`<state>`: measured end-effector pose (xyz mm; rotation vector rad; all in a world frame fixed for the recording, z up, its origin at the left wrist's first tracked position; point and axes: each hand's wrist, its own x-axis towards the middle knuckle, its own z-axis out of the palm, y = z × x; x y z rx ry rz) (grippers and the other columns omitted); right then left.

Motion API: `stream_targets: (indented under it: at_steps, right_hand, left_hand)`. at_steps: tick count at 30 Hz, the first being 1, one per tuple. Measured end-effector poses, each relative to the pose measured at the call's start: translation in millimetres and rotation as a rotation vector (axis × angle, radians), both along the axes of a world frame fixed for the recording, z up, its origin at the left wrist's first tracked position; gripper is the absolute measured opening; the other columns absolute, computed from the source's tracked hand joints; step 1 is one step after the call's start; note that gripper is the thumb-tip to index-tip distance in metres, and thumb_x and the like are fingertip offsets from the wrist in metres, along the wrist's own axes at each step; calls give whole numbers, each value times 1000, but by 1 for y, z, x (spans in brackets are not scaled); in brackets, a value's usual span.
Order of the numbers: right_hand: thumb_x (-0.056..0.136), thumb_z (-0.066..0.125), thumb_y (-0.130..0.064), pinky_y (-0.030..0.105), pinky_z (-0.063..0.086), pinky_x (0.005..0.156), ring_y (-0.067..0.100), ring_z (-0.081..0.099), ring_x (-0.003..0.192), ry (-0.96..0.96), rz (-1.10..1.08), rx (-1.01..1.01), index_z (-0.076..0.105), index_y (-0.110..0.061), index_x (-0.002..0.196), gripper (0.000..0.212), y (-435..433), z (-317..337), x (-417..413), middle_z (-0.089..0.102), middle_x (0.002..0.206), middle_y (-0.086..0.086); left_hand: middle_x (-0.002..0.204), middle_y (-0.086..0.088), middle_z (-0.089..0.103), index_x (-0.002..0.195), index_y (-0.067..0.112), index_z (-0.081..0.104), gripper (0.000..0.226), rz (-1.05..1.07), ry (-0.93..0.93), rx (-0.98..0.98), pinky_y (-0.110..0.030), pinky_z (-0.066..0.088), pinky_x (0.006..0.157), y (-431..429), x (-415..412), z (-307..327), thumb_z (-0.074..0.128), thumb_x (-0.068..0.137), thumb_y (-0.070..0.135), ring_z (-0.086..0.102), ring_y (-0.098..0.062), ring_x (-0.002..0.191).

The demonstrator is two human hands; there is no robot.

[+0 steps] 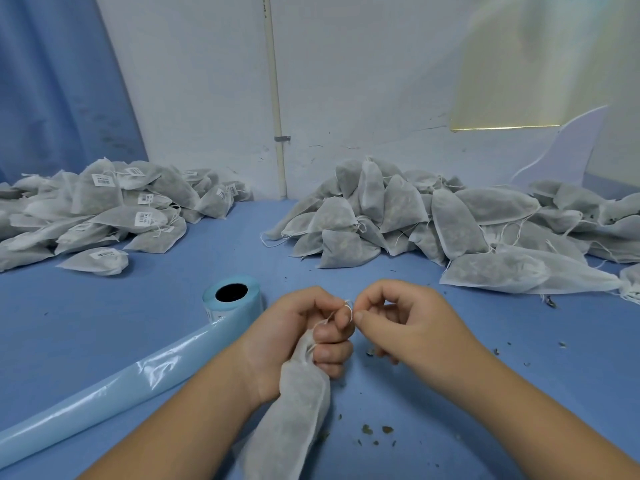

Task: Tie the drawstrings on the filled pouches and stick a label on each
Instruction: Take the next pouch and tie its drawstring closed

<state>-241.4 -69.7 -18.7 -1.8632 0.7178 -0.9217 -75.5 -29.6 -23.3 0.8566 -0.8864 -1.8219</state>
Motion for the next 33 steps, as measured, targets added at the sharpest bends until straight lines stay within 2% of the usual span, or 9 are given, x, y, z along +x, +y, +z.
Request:
stream_targets:
  at_steps: [3,6,9,12,15,19,24,33]
  right_hand:
    - [82,65,-11,21,40,46,15,49,52,-4,15,60,65,-17,68,16,-1,2,0,50,52,-4]
    - [82,63,-9,21,42,44,11,51,47,28,22,99,66,-16,67,17,-1,1,0,52,50,-5]
    - [82,61,-9,23,43,46,15,52,50,62,47,162,68,-7,74,11,-3,-2,1,54,53,0]
    - [82,59,-9,23,42,48,19,52,54,79,76,225,67,-1,81,12,-6,-5,0,57,57,5]
    - [83,59,-10,22,42,48,16,52,53,75,113,243,67,-3,78,11,-6,-5,0,57,59,6]
    - [68,56,-19,21,42,48,14,51,52,78,169,227,68,-15,67,13,-2,-4,1,58,60,8]
    - [68,56,-19,20,42,49,11,52,51,65,249,220,65,-23,61,13,-4,-3,-2,57,58,3]
    - [67,55,-18,20,40,47,13,51,49,43,289,251,65,-25,62,13,-11,-5,-4,55,54,2]
  left_hand:
    - [48,6,34,58,13,60,19,48,-90,-38,-20,31,44,1,0,-2,59,75,21,35,-9,41]
    - [50,4,33,56,12,59,21,101,-201,-71,-21,32,45,3,-1,1,60,73,25,35,-10,43]
    - [51,1,34,56,13,59,22,134,-334,-164,-19,32,46,6,-2,3,59,75,24,35,-12,45]
    - [52,-1,37,56,13,60,24,114,-370,-208,-19,35,46,8,-1,6,58,77,21,38,-13,46]
    - [54,-3,41,57,11,62,24,70,-373,-204,-21,39,48,10,0,8,58,79,21,42,-15,47]
    - [55,-3,46,59,11,63,24,4,-396,-181,-22,43,52,12,4,10,57,80,21,48,-16,50]
    - [59,-3,50,66,11,69,24,-59,-414,-167,-23,46,56,14,9,14,56,83,21,51,-17,53]
    - [61,-2,58,72,9,76,16,76,-475,-139,-23,48,48,13,11,15,69,75,23,56,-17,46]
